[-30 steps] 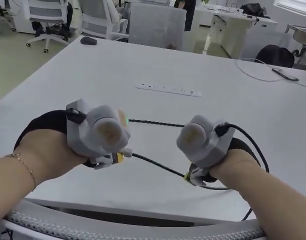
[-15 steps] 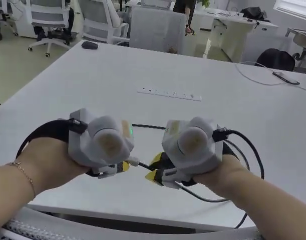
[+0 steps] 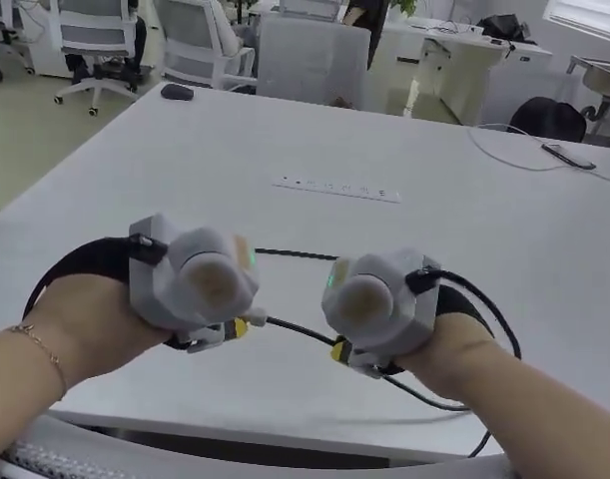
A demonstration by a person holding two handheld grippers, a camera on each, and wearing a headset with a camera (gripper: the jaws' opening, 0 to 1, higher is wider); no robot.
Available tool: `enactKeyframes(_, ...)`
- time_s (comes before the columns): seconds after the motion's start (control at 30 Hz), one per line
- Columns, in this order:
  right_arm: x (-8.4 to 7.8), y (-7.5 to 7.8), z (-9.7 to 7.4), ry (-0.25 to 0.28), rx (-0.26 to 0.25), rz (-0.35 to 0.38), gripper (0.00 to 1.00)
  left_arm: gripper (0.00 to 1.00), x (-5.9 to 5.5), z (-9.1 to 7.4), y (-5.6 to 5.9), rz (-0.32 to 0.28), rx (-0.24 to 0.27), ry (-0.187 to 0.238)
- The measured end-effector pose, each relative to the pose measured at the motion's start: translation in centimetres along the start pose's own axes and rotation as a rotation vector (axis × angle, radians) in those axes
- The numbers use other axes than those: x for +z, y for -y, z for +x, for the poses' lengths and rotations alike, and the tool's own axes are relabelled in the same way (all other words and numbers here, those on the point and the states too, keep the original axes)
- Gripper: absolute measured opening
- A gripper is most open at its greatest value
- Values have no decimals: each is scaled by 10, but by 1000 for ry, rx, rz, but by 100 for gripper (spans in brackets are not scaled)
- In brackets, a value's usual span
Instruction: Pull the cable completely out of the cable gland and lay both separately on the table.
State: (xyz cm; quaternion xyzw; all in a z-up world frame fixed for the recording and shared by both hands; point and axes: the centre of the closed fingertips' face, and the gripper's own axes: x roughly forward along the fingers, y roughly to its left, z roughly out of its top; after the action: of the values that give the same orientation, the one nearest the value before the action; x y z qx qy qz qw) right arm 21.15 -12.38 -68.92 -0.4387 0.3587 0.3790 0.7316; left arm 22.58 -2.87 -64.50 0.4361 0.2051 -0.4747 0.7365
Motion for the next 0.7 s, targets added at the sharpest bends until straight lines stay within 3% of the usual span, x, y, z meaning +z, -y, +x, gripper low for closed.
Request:
enactKeyframes(0.17,-23,5,1,-99,-12,36,4,14,1,0,-1,3,5,1)
enactKeyframes(0.23,-25,1,1,-98,12,27,5,14,1,-1,-2,-3,9,4)
enactKeyframes(0.27,-18,-3,1,-56,36,25,10,14,1,-1,-2,-4,12,4)
enactKeyframes(0.37,5,-3,-3,46,23,46,19,14,1,0,-3,5,13,-1)
enactKeyframes(0.43,19,-5,-5,99,21,27,23,14,1,-1,-3,0,13,1)
enactKeyframes(0.47,32,-9,-7,153,34,-1,25,14,1,-1,-2,2,13,1)
enactKeyframes(0.6,58,-15,-15,265,40,-37,27,14,8,-1,3,30,1,24)
enactKeyframes(0.7,73,-18,-23,351,67,7,24,14,16,-3,6,45,-8,54)
